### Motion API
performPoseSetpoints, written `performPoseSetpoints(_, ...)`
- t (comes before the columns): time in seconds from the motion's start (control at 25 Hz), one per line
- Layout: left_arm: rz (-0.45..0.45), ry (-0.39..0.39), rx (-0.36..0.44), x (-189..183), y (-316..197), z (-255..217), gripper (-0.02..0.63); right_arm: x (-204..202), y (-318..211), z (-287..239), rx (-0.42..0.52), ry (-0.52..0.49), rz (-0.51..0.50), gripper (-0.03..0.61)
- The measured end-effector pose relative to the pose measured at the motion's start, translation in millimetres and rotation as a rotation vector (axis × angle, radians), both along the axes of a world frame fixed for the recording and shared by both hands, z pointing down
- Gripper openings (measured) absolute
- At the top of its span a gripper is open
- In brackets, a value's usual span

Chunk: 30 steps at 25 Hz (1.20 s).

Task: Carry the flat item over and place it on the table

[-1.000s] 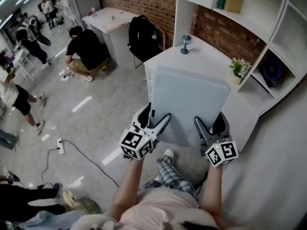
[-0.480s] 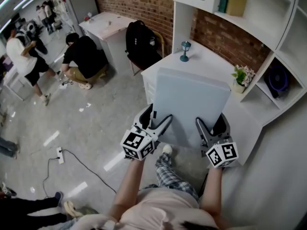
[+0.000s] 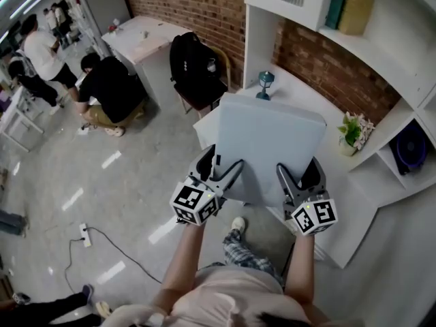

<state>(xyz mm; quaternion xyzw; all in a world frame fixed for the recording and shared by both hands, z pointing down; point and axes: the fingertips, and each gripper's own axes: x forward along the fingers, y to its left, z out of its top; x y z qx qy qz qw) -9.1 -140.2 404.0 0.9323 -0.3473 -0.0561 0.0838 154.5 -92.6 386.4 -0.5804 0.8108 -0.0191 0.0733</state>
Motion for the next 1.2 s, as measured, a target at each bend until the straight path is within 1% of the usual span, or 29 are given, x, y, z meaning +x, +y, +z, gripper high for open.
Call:
performPoseSetpoints(0.24,-0.002,-0.005,-0.016,10,-88,6,0.338,10,-88,7,-0.019,-0.009,0.001,0.402)
performPoseSetpoints(0.52,0.003,-0.006,-0.031,21,-159,11,0.34,21,-158,10,-0.03,-0.004,0.009,0.402)
performPoseSetpoints(0.76,0.011,-0.023,-0.058,19,-195,18,0.341,18,-193,18,-0.059,-0.022,0.007,0.402)
performPoseSetpoints(1.0,0.028,-0.041,-0.08,13,-222,30,0.341,13,-217,33,-0.101,-0.057,0.032,0.401)
performPoseSetpoints(1.2,0.037,-0.062,-0.128,16,-238,53,0.341,15,-232,57,-0.157,-0.082,0.046,0.4)
